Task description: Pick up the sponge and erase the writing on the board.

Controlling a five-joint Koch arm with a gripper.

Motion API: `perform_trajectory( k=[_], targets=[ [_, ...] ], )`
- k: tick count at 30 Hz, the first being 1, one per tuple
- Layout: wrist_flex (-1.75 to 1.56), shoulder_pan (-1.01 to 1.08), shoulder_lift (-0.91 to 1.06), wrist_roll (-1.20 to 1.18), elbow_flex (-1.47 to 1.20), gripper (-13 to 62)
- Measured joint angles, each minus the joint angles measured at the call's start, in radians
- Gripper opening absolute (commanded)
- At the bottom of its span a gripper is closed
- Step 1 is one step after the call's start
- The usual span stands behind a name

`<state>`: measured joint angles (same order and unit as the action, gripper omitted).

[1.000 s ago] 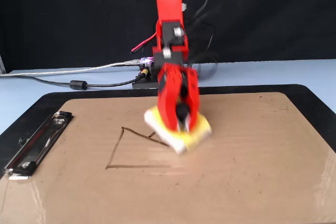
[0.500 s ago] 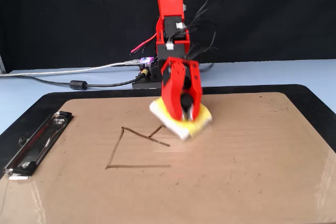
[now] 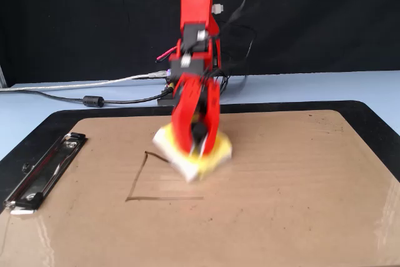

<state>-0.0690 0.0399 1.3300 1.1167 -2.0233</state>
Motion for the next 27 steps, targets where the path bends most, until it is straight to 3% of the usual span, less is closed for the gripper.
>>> perform_trajectory(
  k=[4, 8, 11, 14, 18, 20, 22, 24, 27],
  targets=[
    [-0.006, 0.003, -0.061, 0.002, 0.032, -7.9],
    [-0.023, 0.012, 0.287, 0.002, -0.365, -8.0],
    [-0.021, 0.012, 0.419, 0.002, -0.494, -8.0],
    [0.002, 0.014, 0.324, -0.005, -0.364, -8.0],
    [-0.006, 0.023, -0.003, -0.003, 0.014, -8.0],
    [-0.028, 0.034, -0.034, 0.0, 0.025, -7.9],
    [-0.037, 0.048, 0.064, 0.0, -0.112, -8.0],
    [-0.041, 0.058, 0.287, 0.0, -0.385, -8.0],
    [-0.023, 0.06, 0.538, 0.0, -0.588, -8.0]
  ],
)
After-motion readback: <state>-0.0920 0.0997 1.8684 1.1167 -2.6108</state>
